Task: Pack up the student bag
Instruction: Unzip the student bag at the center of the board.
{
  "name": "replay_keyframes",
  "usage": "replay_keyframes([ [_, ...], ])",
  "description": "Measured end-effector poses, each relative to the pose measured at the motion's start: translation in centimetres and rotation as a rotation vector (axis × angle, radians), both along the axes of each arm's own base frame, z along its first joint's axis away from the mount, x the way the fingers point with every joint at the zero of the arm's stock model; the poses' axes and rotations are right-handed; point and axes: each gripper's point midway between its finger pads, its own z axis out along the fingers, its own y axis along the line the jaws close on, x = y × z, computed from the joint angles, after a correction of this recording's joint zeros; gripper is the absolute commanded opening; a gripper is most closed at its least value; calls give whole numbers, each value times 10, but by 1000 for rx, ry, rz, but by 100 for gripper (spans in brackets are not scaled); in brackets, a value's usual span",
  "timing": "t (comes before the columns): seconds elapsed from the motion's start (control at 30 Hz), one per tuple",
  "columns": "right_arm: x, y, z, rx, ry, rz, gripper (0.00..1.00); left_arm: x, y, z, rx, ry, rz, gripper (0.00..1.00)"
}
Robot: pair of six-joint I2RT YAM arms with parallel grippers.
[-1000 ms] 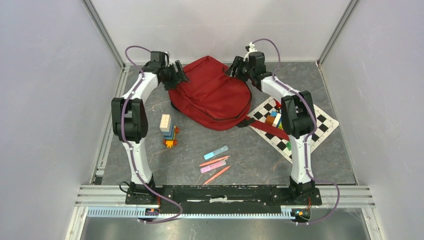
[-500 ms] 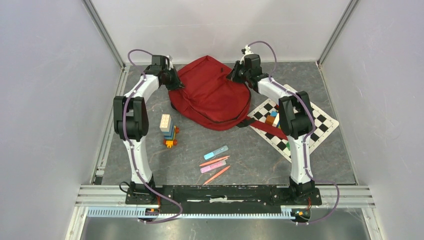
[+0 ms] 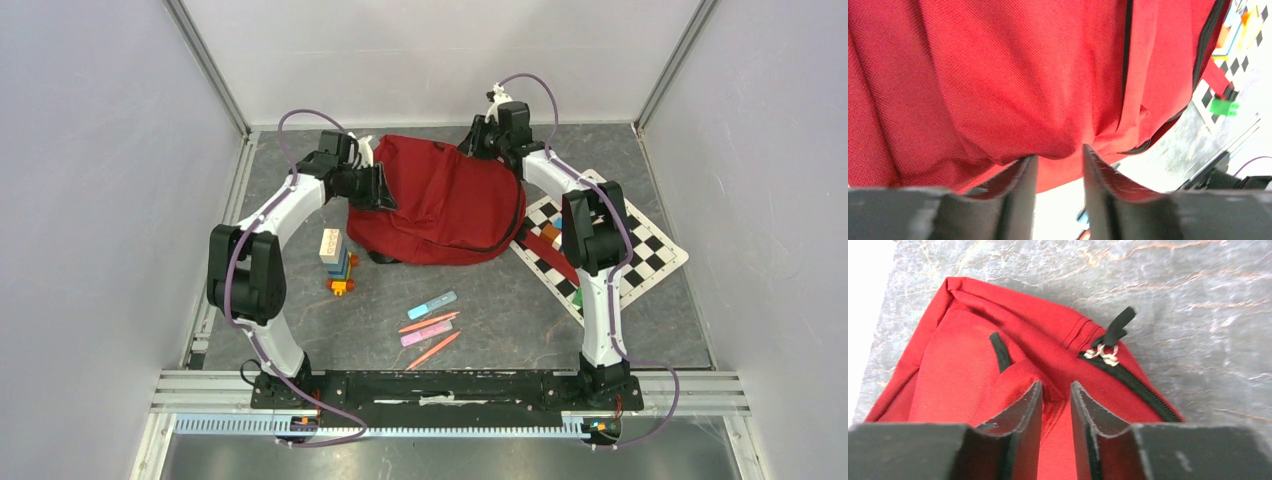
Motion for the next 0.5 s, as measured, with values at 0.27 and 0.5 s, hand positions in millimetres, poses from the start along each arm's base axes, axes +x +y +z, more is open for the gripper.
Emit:
replay_keyframes([
  [0.27,9,-12,10,-50,-84,46,65,17,2,58,38,-74,2,89],
  [0.5,4,11,23,-47,-140,122,64,91,-11,97,6,-224,37,91],
])
